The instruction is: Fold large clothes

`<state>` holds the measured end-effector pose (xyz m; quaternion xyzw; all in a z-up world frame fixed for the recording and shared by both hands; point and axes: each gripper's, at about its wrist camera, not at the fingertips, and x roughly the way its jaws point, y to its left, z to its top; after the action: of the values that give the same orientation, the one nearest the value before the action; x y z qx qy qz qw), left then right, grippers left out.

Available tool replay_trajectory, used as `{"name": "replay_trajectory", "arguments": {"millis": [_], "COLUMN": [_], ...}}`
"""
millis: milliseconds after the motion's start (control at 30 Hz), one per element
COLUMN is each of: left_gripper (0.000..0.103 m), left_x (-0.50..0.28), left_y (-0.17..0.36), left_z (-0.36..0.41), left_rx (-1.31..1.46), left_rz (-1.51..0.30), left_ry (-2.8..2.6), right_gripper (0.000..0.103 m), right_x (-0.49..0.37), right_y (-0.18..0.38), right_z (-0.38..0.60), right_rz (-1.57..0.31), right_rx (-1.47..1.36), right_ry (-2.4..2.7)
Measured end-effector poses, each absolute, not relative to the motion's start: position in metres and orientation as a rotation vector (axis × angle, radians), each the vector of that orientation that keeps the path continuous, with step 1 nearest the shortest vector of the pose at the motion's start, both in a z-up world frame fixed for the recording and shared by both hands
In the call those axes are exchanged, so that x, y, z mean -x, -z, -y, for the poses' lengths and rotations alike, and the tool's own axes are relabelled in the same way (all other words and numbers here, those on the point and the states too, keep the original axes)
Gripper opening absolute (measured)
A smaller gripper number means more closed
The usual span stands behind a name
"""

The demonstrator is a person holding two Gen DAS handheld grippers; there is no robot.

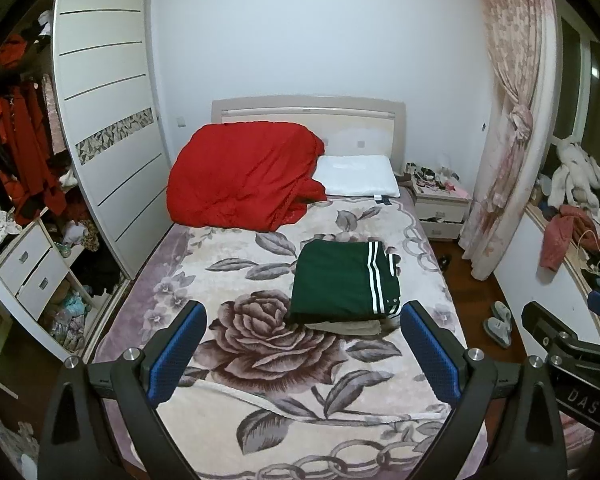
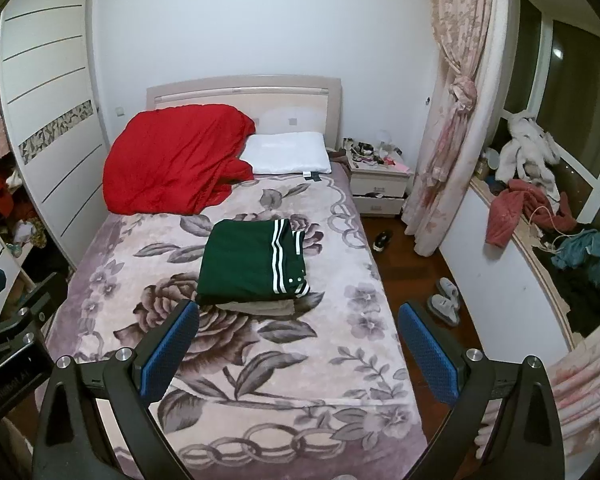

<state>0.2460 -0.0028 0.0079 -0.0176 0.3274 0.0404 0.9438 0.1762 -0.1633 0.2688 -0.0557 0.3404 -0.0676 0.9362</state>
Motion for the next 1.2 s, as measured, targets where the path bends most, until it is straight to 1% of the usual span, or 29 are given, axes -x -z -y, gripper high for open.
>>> {"name": "replay_trajectory", "arguments": {"millis": [1200], "left_gripper": [0.100], "left_x": [-0.2360], "left_y": [-0.0144], "left_z": [0.0023], "left_rx": [0.030], "left_rz": [-0.640], "left_ry": [-0.108], "right_gripper": [0.102], "right_x": [-0.1774], "right_y": [-0.2745], "right_z": [0.1663], "right_rz": [-0.676], "right_rx": [0.114], "right_ry": [0.123]}}
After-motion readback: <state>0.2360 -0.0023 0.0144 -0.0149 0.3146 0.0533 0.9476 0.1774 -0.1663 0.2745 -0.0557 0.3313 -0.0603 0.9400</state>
